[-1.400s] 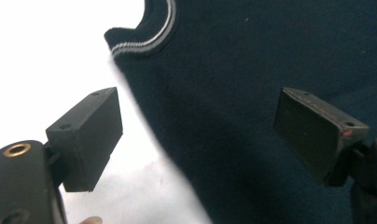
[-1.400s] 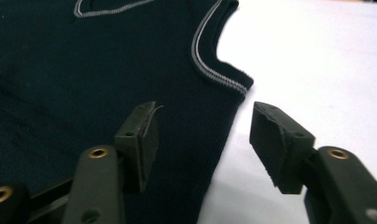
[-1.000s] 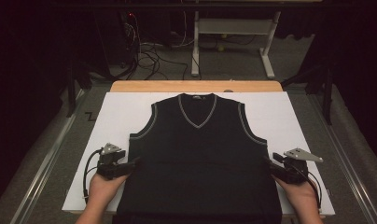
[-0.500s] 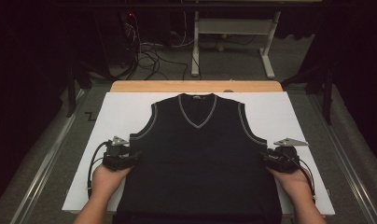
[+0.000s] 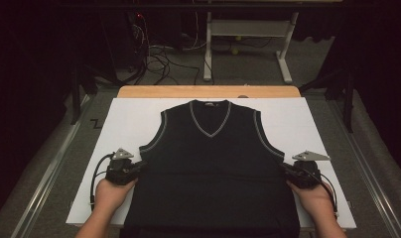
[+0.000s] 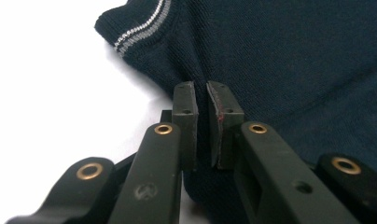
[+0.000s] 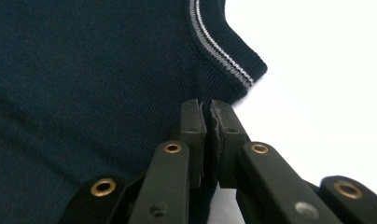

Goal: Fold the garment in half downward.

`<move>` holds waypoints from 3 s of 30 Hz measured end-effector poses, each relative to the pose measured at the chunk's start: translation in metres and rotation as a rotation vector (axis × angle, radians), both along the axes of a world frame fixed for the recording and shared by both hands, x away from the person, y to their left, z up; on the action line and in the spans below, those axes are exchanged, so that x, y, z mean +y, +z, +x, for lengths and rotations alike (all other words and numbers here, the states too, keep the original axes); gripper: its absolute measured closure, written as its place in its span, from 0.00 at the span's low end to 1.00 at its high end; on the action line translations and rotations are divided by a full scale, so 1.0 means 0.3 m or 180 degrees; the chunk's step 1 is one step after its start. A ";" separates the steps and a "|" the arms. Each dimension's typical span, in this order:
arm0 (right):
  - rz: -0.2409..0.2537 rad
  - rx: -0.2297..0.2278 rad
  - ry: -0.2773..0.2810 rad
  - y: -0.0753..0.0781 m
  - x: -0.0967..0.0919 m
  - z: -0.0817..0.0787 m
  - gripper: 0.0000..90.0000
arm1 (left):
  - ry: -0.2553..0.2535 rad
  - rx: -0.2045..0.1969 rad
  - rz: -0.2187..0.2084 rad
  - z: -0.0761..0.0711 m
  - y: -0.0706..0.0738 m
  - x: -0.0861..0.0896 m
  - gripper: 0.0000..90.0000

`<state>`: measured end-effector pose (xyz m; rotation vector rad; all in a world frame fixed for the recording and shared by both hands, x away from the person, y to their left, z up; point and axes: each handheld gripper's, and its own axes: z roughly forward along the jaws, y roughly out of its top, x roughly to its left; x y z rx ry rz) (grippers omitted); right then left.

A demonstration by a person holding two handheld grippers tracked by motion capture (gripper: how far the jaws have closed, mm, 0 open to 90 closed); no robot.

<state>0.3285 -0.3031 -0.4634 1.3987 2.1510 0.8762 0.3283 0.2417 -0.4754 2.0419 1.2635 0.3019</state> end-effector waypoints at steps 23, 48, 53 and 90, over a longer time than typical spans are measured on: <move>-0.0071 -0.0090 0.0216 -0.002 -0.049 -0.145 0.95 | -0.0164 0.0005 -0.0065 -0.157 0.010 0.017 0.88; -0.0050 -0.0117 0.0292 -0.007 -0.068 -0.218 0.94 | -0.0250 -0.0039 -0.0018 -0.231 0.016 0.011 0.87; 0.0049 -0.0142 0.0278 -0.008 -0.070 -0.218 0.82 | -0.0199 -0.0079 -0.0082 -0.227 0.018 0.016 0.77; -0.0008 0.0058 0.0242 0.032 0.090 0.172 0.52 | 0.0076 0.0120 -0.0116 0.215 0.102 -0.114 0.39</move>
